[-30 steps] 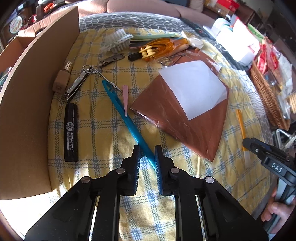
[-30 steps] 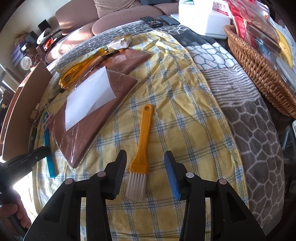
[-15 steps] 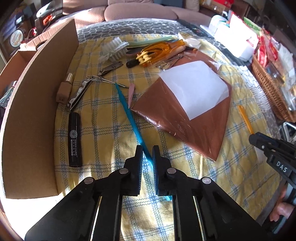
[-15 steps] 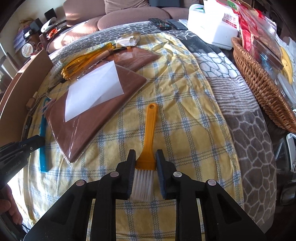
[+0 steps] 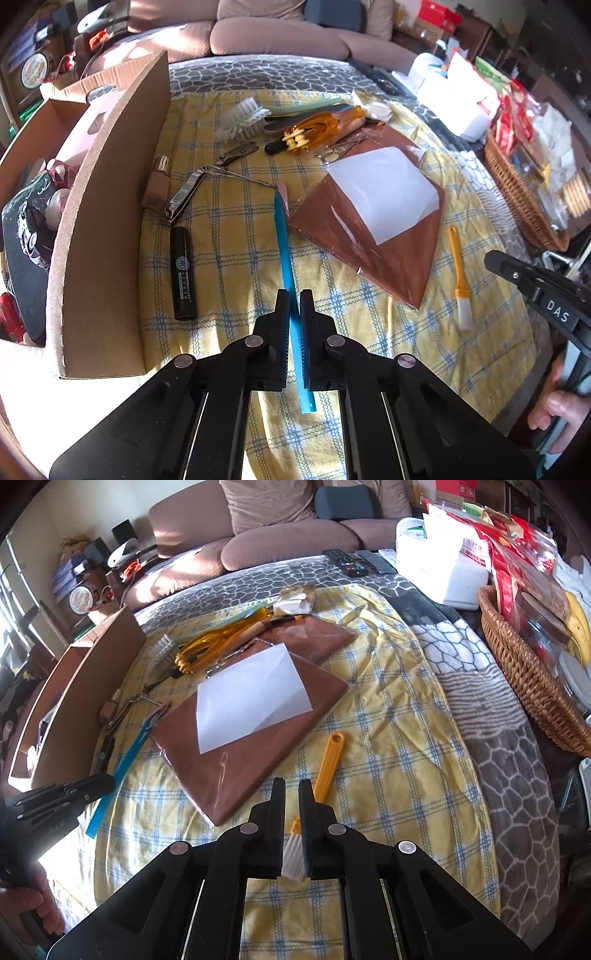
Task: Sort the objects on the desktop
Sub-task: 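Close the left gripper on the blue hook tool and lift it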
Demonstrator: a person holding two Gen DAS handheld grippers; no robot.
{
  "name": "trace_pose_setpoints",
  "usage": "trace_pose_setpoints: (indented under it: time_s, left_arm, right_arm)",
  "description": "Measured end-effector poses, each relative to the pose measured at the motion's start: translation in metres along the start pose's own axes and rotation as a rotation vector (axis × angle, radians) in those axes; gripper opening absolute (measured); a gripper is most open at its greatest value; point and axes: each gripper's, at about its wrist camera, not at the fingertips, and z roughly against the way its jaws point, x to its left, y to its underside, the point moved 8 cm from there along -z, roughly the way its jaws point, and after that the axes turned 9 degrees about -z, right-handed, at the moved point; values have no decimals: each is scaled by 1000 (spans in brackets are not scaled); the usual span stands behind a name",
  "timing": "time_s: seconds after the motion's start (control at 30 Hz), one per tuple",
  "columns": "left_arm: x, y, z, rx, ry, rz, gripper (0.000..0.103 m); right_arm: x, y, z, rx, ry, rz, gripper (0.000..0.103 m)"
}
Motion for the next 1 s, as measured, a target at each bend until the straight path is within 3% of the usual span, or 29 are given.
trace_pose_setpoints:
  time_s: [0.1,0.2,0.4,0.63,1.0]
  left_arm:
    - [-1,1,6,-10,25,3,5]
    - [-3,6,10,-11,46,10,4]
    - [-7,23,11,1,87,29,4]
    - [-7,34,14,2,112,41,4]
    - [4,39,13,6,121,58,0]
  right_arm:
    - [4,2,-3,49,-91,-47,13]
    - [20,8,-11,117,-228,-129,30]
    - [70,27,-37,236,-362,-191,30]
    - [108,48,-64,334,-420,-229,30]
    - [124,50,-66,336,-406,-219,30]
